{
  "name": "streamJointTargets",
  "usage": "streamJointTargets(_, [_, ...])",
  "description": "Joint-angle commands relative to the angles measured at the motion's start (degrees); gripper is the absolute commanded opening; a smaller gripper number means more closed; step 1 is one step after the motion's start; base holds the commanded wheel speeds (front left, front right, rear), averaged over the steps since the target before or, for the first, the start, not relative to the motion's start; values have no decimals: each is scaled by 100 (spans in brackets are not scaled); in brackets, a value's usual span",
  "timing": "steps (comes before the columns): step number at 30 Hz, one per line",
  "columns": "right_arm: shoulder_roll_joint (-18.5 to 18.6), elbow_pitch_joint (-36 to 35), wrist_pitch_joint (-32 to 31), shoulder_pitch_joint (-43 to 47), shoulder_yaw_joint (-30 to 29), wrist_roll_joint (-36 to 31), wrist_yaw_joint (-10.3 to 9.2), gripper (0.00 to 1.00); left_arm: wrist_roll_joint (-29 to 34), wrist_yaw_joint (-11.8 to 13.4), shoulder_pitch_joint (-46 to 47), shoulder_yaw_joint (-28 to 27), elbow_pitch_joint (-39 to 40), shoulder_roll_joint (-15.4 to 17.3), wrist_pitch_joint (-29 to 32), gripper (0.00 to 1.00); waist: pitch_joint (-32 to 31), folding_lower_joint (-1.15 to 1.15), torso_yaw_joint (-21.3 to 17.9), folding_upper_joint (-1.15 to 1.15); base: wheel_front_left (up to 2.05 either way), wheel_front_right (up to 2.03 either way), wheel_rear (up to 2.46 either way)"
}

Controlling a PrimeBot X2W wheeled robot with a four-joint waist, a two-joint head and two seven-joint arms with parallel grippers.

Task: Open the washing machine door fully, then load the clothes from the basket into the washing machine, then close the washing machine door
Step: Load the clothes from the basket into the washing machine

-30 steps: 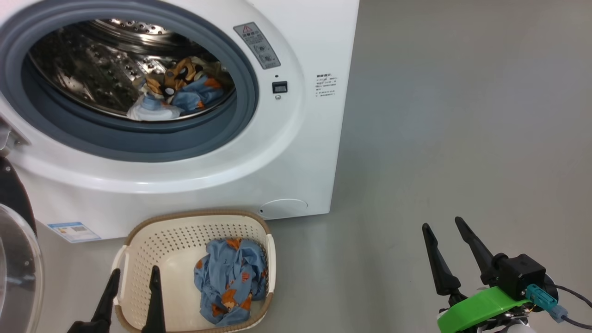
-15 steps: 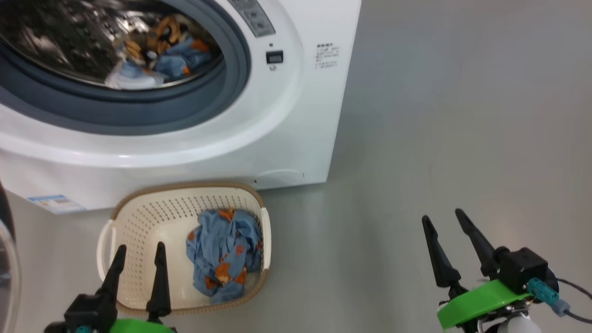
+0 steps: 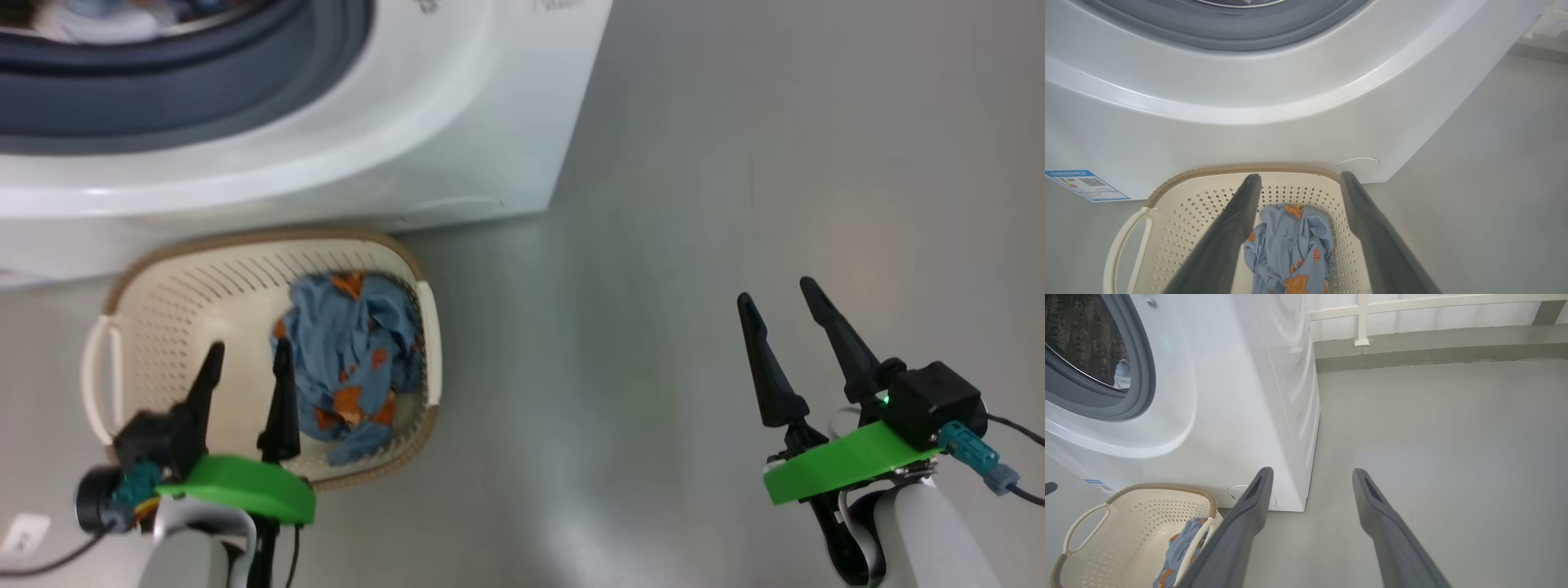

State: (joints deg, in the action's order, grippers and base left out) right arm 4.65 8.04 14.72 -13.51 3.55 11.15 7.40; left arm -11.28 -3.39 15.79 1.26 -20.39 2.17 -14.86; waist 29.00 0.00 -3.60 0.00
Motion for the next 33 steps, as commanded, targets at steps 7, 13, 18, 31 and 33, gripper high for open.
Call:
streamJointTargets(7, [-35,-193,28,-137,116,76,9,100,185,-159,725,-281,-741,85,-14,100,1132,0,-406,0,0,0,0])
streamJointTargets(13, [-90,-247,28,-269,201,121,9,100,179,-302,1454,-213,-1732,253,-14,100,1578,0,-560,0,0,0,0])
streamJointTargets(18, [-120,-267,28,-346,190,146,9,100,171,-338,1897,-181,-2484,406,-14,100,1895,0,-616,0,0,0,0])
streamJointTargets(31, [-170,-287,28,-471,322,278,9,100,100,-388,2997,13,-4099,895,495,100,2454,0,-821,0,0,0,0])
streamJointTargets(33, [-173,-277,28,-468,332,309,9,100,100,-396,3141,98,-4213,956,601,100,2510,0,-862,0,0,0,0])
